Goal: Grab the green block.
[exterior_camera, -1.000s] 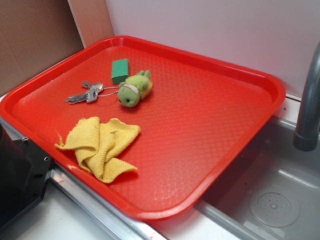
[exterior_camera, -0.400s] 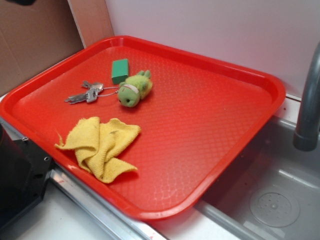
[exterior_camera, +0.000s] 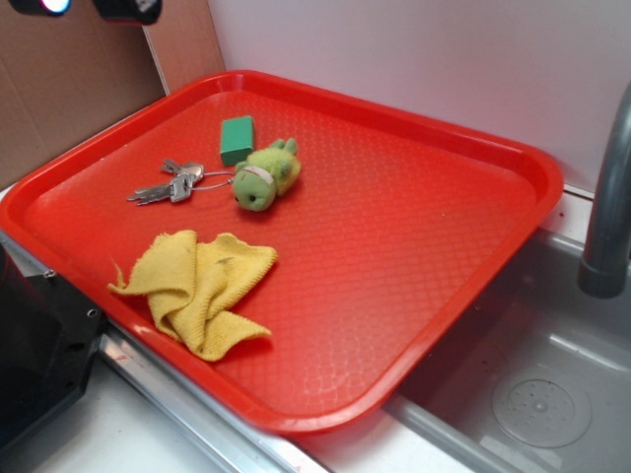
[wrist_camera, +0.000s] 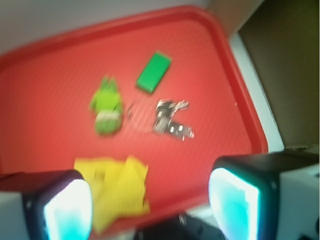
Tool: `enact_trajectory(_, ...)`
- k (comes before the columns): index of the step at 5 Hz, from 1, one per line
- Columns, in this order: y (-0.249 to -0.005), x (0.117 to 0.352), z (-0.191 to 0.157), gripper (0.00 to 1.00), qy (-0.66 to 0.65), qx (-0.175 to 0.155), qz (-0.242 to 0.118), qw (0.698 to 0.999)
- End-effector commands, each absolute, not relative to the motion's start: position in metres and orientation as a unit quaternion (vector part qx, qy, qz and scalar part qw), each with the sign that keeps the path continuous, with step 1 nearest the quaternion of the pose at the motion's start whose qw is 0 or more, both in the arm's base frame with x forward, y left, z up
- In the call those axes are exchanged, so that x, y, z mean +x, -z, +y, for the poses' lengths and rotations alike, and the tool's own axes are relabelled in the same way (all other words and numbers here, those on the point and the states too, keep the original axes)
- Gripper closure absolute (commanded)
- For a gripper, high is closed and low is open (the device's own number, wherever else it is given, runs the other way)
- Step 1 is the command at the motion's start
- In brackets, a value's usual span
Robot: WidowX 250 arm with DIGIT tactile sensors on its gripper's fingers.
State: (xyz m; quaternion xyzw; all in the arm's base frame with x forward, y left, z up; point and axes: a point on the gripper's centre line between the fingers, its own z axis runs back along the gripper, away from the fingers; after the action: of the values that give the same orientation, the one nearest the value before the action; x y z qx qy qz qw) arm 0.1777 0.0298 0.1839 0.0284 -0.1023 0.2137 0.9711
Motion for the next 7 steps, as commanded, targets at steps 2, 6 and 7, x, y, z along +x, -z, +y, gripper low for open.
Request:
enact_trajectory(2, -0.133, 0.222, 0.081, 0.00, -0.419, 0.071, -0.156, 0.892)
enact_trajectory(6, -0.044, 0.286, 0.112, 0.00, -0.478, 0.076, -0.154, 0.861)
enact_trajectory(7, -0.029, 0.294, 0.113, 0.00, -0.475, 0.058, -0.138, 0.867)
